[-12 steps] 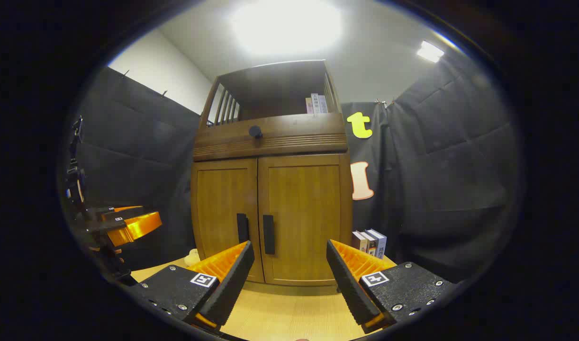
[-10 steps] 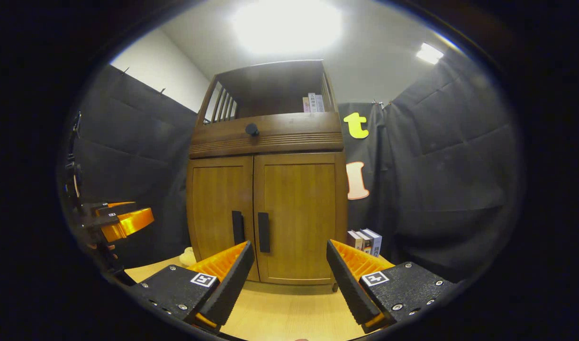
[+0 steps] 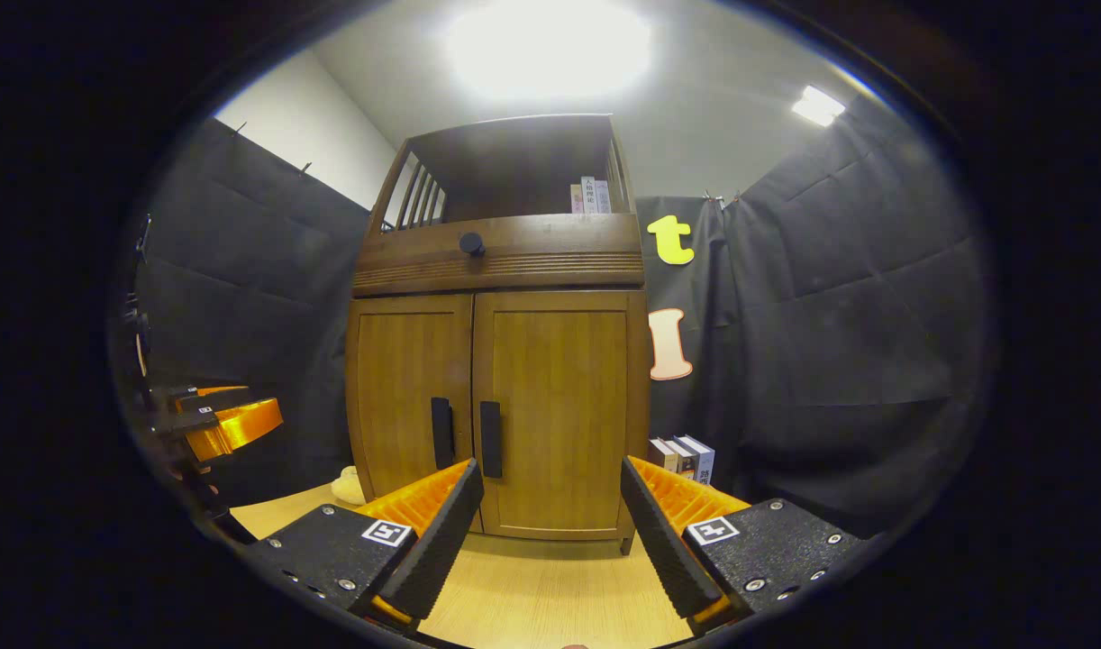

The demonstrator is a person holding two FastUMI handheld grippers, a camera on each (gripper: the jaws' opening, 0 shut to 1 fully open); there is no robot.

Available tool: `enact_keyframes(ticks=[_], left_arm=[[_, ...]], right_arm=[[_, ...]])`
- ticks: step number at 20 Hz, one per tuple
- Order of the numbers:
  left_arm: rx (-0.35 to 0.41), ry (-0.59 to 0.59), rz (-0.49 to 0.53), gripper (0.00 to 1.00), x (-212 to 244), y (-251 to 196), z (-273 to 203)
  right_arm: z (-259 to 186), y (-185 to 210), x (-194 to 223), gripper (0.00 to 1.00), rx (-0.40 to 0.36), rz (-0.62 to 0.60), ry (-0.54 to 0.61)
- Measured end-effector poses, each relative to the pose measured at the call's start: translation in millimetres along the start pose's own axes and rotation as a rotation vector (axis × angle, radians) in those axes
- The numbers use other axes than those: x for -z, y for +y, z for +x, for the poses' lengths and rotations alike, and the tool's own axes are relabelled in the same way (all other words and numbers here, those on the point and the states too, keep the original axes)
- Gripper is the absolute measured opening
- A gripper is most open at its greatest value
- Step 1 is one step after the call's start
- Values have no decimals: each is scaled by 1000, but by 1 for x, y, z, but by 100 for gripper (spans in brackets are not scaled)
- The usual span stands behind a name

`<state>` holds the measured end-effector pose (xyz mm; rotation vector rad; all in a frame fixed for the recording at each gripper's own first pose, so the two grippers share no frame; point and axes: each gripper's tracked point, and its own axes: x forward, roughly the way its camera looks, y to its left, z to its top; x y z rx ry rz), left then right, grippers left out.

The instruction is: Open the right door of the double-door shoe cabinet with the right hand, and open the left door with the left hand.

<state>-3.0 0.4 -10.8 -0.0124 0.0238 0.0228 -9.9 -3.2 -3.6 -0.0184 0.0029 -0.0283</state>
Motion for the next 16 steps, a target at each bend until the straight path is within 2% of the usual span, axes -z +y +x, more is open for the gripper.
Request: enact_keyframes(ticks=[7,8,11,16], left_arm=[[-13,28,-42,87,4,-3,-1],[-18,37,-43,93,6,-4,-2],[-48,45,-41,93,8,1,1],[-74,109,-57,93,46,9,13]], right_arm=[[5,0,7,95,10,-32,22],[6,-1,9,95,16,-31,26],[14,3,13,95,6,-30,36],[52,8,22,95,-2,54,17]])
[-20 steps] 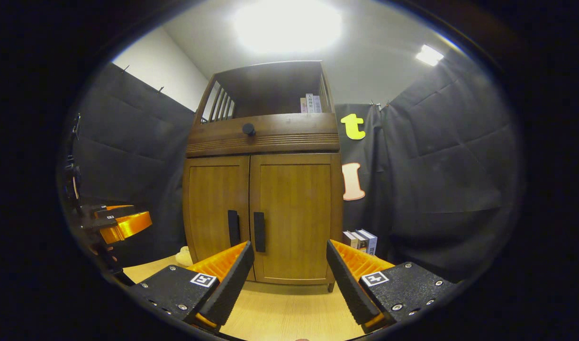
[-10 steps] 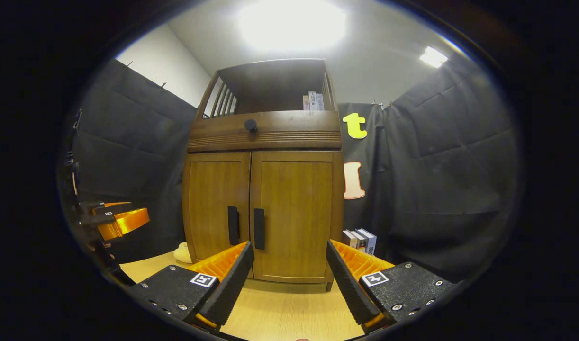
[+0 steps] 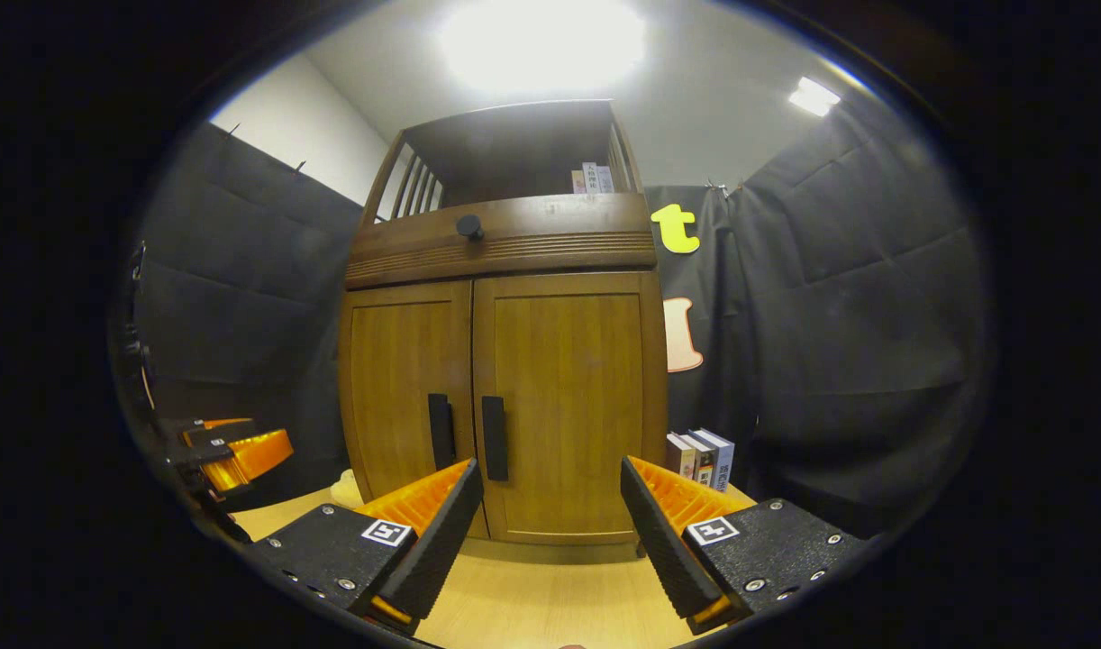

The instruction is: Open the right door of the double-door shoe cabinet with the right hand, and open the left door with the left hand.

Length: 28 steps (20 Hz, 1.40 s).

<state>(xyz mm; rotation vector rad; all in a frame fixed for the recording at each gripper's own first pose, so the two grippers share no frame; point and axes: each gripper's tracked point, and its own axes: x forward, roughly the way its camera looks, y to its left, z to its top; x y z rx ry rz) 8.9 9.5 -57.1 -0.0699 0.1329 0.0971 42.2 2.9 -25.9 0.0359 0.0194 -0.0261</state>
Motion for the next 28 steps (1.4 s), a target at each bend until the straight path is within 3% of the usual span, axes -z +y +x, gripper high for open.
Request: enact_keyframes(ticks=[4,7,8,9,10,11,12,13,14,15,16,17,24,28], left_arm=[[-39,-1,12,83,10,15,18],[-62,-13,13,87,7,25,38],[-64,-14,15,81,9,29,45],[-67,-15,17,87,10,30,54],[-65,-13,16,81,13,33,65],[-61,-9,10,81,16,36,76],[-54,-3,2,93,21,39,84],[-50,2,-8,81,26,41,92],[-44,8,-14,93,33,42,96],[-43,16,-16,93,39,44,100],[-41,25,-15,82,43,42,104],[-39,35,-13,81,46,42,108],[-61,69,0,90,54,43,119],[-79,75,-6,87,55,43,120]], right_arm=[[37,4,16,95,3,5,41],[67,22,24,94,-22,15,64],[81,28,26,94,-37,10,71],[93,32,26,94,-43,-1,73],[104,37,25,94,-42,-18,70],[113,41,25,94,-37,-28,67],[122,43,26,94,-35,-31,66],[132,46,29,94,-35,-30,68],[142,49,34,94,-38,-25,72],[151,51,37,94,-38,-19,78],[160,52,42,94,-38,-13,86],[168,55,45,94,-41,-11,90],[206,69,57,94,-28,-1,93],[215,68,65,94,-4,-12,102]])
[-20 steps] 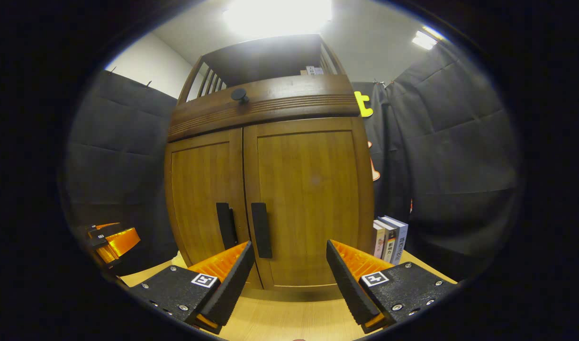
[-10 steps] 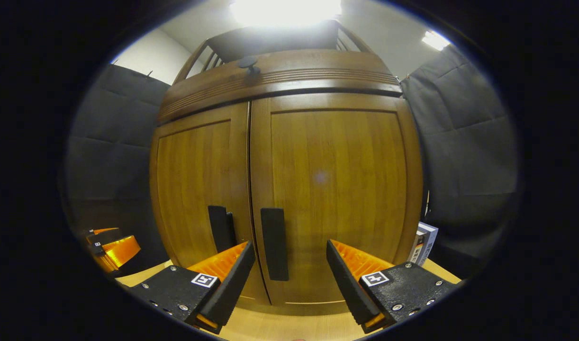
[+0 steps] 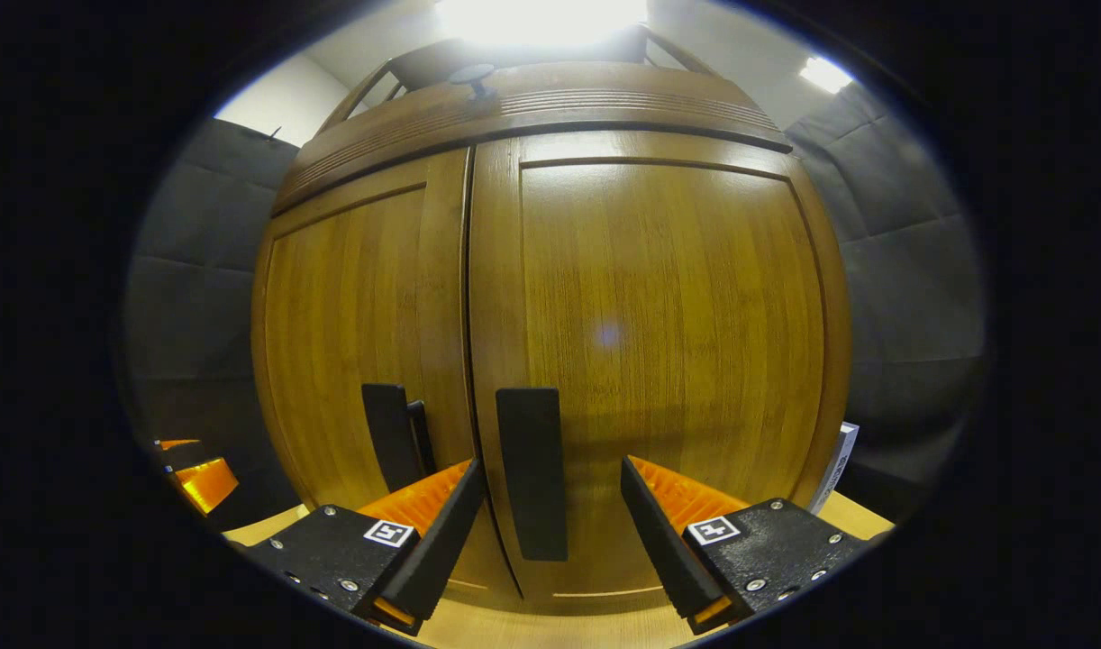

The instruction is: Open the right door of the double-door shoe cabinet with the right hand, and open the left door with the left hand.

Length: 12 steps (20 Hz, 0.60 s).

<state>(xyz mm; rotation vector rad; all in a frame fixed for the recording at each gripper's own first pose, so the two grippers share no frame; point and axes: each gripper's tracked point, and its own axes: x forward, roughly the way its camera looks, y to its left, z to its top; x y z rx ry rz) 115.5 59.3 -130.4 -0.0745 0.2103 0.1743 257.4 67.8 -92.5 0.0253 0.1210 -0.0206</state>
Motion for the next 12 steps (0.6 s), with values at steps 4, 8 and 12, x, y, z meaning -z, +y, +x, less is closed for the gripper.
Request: enact_keyframes(ticks=[4,8,12], left_arm=[[-19,14,-7,87,1,2,0],[-26,16,-10,87,0,3,-1],[-30,21,-20,87,-1,2,-1]], right_arm=[[4,5,5,90,-26,10,15],[5,12,7,64,-35,20,23],[8,8,6,38,-7,8,13]])
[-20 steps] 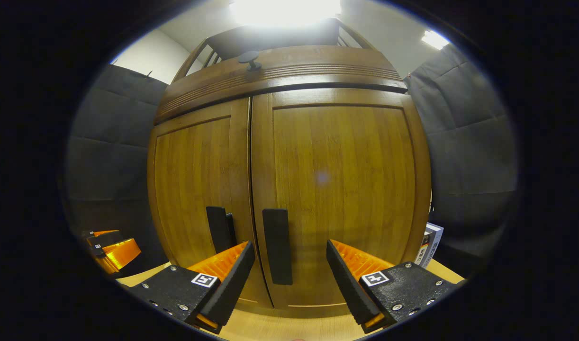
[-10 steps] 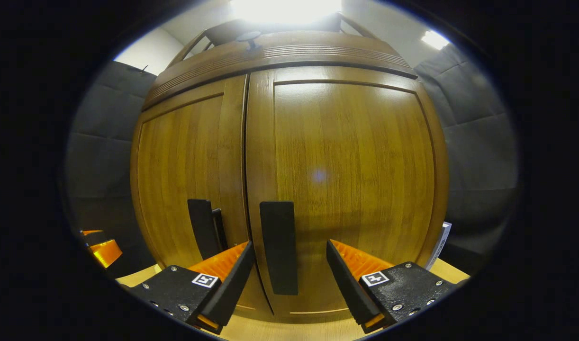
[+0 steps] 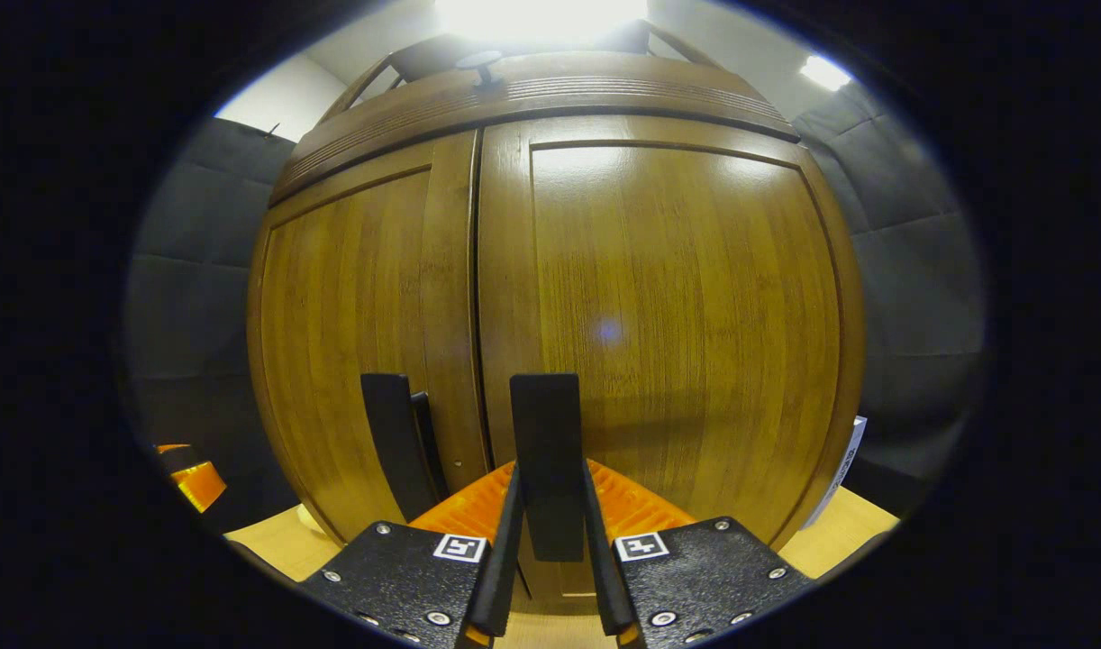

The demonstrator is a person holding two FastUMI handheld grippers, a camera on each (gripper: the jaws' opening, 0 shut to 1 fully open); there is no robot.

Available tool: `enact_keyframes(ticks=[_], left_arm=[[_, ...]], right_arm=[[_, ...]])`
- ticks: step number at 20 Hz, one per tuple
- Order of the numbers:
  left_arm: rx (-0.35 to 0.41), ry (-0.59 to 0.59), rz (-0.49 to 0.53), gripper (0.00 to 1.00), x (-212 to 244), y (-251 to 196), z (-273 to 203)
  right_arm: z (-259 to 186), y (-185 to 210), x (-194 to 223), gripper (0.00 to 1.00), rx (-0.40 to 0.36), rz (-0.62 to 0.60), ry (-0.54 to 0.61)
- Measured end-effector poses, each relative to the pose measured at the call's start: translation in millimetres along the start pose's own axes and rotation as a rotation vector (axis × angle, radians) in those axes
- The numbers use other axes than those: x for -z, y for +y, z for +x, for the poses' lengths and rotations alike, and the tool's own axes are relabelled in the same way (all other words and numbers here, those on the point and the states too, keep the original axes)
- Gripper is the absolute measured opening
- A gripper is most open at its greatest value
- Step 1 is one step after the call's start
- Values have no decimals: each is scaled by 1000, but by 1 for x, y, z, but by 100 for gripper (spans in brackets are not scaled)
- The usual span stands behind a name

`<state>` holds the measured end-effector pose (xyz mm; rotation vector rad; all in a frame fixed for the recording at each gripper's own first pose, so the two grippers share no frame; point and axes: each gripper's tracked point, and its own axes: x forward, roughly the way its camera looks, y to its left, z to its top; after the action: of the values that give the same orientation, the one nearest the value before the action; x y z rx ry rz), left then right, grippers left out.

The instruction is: Open the right door of the double-door shoe cabinet with the right hand, and open the left door with the left hand.

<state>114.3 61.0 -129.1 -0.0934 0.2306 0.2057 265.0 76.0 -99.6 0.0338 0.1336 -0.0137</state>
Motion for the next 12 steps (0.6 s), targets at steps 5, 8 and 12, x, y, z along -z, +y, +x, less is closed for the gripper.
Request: enact_keyframes(ticks=[5,8,12], left_arm=[[-19,-2,-15,87,0,2,1],[-3,-21,-24,87,-4,1,-1],[17,-51,-53,87,-7,1,-2]], right_arm=[[-4,1,1,27,-50,-78,6],[-20,0,2,21,-95,-90,14],[-51,-3,1,19,-173,-44,6]])
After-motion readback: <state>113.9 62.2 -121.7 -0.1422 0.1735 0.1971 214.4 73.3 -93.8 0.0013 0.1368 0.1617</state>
